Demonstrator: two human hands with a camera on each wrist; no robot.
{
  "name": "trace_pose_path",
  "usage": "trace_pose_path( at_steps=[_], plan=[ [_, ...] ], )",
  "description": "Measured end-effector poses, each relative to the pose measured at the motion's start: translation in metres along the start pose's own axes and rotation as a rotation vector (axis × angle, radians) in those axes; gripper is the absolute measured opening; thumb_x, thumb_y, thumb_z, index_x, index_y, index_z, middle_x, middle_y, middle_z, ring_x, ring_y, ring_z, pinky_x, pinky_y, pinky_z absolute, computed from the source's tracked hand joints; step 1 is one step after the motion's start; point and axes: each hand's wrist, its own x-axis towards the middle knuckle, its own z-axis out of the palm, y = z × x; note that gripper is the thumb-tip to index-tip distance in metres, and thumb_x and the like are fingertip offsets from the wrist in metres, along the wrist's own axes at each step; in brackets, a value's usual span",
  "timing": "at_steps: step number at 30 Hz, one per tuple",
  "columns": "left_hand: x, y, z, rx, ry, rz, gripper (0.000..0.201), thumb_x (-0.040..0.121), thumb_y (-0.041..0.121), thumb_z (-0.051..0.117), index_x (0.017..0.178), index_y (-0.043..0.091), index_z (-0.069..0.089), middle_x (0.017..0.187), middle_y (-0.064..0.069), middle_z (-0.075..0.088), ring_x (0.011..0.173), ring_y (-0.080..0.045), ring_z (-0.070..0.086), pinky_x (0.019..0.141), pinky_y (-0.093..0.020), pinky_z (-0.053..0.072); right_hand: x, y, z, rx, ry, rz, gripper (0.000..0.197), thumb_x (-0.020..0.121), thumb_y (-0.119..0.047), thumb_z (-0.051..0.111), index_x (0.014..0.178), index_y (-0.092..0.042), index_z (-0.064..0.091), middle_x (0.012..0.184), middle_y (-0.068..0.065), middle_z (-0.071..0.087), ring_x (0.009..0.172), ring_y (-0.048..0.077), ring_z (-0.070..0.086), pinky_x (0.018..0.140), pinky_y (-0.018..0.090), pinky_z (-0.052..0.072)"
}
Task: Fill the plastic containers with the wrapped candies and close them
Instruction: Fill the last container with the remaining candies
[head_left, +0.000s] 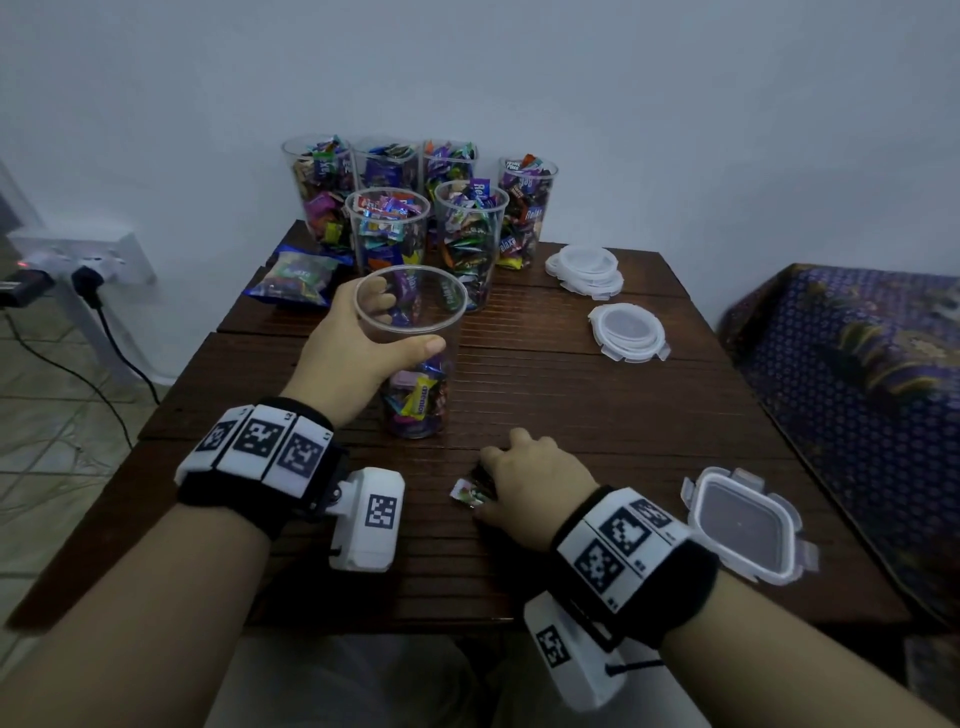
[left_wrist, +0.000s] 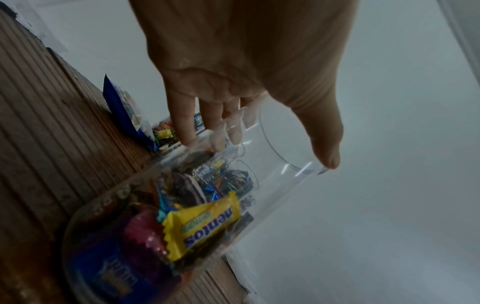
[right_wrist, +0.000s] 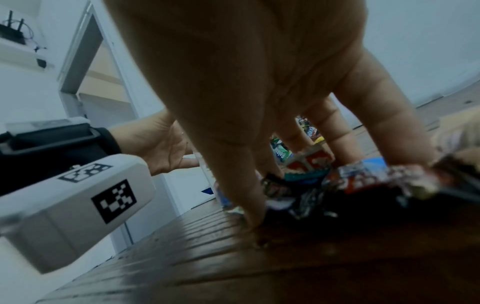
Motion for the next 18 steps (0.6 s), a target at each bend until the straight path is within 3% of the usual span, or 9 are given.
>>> trace_pose_path(
  at_steps=[4, 11, 18],
  plan=[
    [-0.001, 0.000, 0.000, 0.004, -0.003, 0.004, 0.086, 0.049, 0.048, 0.088, 0.119, 0.033, 0.040, 0.115, 0.015, 0.052, 0.115, -0.011, 0.052, 0.104, -0.042, 0.042, 0.003, -0.002, 0.000, 0.038, 0.037, -0.015, 0.041, 0.094, -0.016, 0.047, 0.135, -0.014, 0.041, 0.131, 0.013, 0.039, 0.118, 0.034, 0.043, 0.090, 0.038, 0.043],
    [-0.002, 0.002, 0.000, 0.016, -0.005, -0.002, 0.089, 0.042, 0.057, 0.078, 0.119, 0.034, 0.040, 0.114, 0.017, 0.052, 0.115, -0.010, 0.053, 0.103, -0.040, 0.043, 0.003, 0.001, -0.002, 0.049, 0.063, -0.030, 0.038, 0.093, -0.009, 0.046, 0.130, -0.011, 0.046, 0.128, 0.013, 0.044, 0.116, 0.034, 0.048, 0.089, 0.038, 0.045],
    [-0.006, 0.005, 0.001, 0.011, -0.013, -0.015, 0.092, 0.044, 0.054, 0.089, 0.119, 0.033, 0.040, 0.113, 0.018, 0.051, 0.115, -0.010, 0.052, 0.103, -0.041, 0.042, 0.004, 0.021, -0.019, 0.128, 0.079, 0.015, 0.031, 0.089, -0.003, 0.046, 0.117, -0.010, 0.057, 0.123, 0.013, 0.055, 0.112, 0.029, 0.054, 0.089, 0.032, 0.045]
  ],
)
